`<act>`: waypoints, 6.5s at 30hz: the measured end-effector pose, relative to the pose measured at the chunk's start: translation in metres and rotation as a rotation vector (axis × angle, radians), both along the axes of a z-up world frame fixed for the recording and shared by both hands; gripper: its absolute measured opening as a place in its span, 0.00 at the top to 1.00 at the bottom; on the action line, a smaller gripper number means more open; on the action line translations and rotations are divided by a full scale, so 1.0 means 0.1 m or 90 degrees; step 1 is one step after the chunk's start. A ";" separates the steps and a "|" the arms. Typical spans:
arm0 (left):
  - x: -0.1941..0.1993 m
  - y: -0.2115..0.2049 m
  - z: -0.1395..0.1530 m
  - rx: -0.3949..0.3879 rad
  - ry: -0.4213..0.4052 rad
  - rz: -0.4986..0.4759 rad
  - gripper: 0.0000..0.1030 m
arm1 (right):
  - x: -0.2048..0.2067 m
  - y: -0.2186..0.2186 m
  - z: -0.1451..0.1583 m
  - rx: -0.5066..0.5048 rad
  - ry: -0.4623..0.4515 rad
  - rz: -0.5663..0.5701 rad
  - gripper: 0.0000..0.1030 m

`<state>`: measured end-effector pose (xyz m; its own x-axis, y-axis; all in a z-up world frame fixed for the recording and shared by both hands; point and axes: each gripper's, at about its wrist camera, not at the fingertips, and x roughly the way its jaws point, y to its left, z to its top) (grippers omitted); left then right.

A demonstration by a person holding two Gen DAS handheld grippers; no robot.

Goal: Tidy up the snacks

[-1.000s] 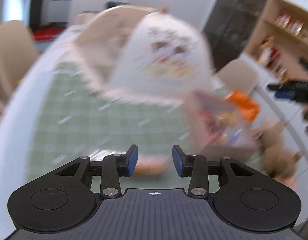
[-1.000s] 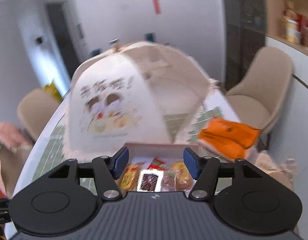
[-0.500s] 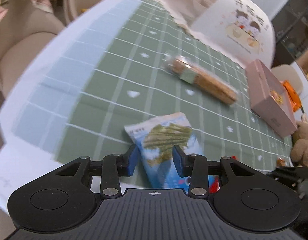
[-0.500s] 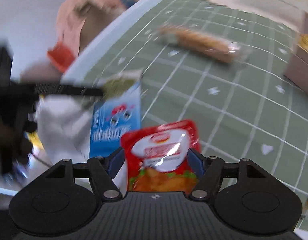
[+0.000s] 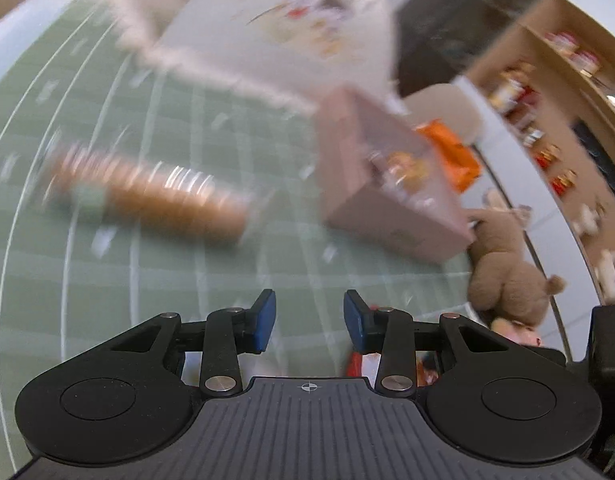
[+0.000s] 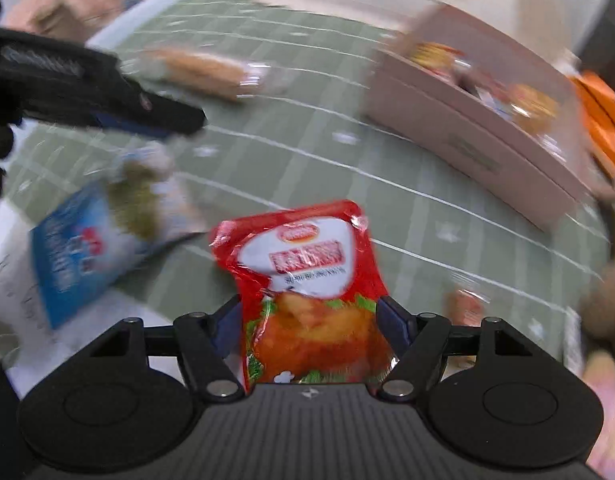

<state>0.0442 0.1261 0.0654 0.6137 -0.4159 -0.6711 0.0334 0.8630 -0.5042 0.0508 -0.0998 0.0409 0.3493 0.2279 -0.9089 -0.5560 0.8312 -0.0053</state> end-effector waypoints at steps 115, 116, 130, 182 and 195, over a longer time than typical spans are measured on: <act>-1.05 0.56 -0.25 0.172 0.146 0.162 0.64 | 0.08 1.15 -0.24 0.004 0.027 0.194 0.00; -1.04 0.54 -0.25 0.173 0.145 0.158 0.64 | 0.07 1.15 -0.24 0.002 0.027 0.191 0.00; -0.92 0.41 -0.26 0.177 0.137 0.126 0.64 | -0.09 0.58 0.33 0.101 0.062 0.161 0.06; -0.22 -0.12 1.19 0.104 -0.127 -0.058 0.68 | -0.14 -0.94 0.87 0.101 -0.111 -0.155 0.19; 1.39 -0.74 1.13 -0.028 -0.100 -0.086 0.66 | -0.06 -1.45 1.09 0.102 -0.171 -0.221 0.18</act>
<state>0.1832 0.0525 0.1787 0.6458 -0.5281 -0.5514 0.2285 0.8228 -0.5204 0.0445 -0.2445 0.1496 0.6479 0.1865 -0.7385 -0.2419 0.9697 0.0326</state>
